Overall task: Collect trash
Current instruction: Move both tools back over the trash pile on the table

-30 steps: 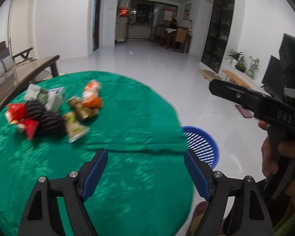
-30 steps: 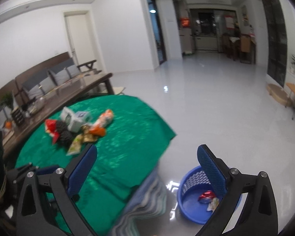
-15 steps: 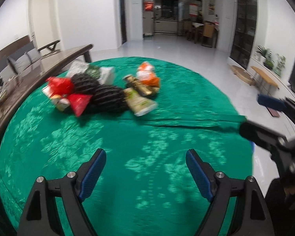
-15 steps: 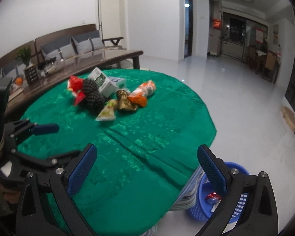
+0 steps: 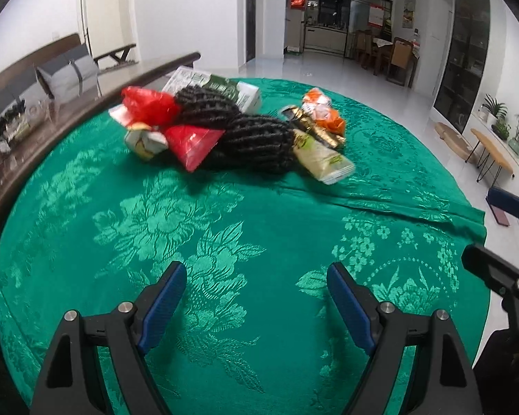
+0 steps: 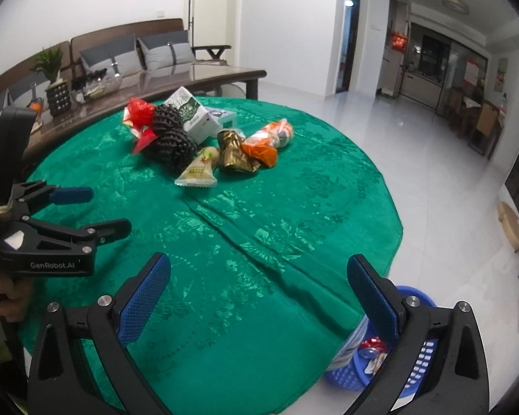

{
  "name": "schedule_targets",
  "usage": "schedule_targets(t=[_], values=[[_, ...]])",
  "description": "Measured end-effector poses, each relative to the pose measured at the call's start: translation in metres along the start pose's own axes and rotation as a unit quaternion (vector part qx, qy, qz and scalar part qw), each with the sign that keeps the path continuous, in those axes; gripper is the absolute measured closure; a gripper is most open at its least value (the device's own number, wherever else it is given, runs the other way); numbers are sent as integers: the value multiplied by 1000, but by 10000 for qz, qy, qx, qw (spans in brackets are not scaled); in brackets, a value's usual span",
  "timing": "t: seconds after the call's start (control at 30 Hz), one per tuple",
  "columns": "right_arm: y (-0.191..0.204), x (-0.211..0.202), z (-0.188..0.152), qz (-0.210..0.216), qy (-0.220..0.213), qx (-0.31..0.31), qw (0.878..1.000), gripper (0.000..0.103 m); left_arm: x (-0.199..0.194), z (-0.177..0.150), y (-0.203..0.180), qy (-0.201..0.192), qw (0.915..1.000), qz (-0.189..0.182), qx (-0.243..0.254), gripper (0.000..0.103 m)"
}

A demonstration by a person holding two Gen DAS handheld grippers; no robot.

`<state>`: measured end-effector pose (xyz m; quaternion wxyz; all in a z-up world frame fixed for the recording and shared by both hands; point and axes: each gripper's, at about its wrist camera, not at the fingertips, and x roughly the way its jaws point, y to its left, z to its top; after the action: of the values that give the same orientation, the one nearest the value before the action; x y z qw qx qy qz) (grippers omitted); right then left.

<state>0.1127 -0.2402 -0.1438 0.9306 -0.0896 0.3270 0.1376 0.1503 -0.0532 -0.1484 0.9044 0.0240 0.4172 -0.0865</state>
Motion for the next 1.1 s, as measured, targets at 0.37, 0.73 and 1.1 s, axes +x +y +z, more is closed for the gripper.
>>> schedule_targets(t=[0.37, 0.73, 1.1], values=[[10, 18, 0, 44, 142, -125, 9998, 1, 6, -2, 10, 223, 9994, -17, -278, 18], [16, 29, -8, 94, 345, -239, 9991, 1, 5, -2, 12, 199, 9992, -102, -346, 18], [21, 30, -7, 271, 416, -194, 9986, 1, -2, 12, 34, -50, 9983, -137, -563, 18]])
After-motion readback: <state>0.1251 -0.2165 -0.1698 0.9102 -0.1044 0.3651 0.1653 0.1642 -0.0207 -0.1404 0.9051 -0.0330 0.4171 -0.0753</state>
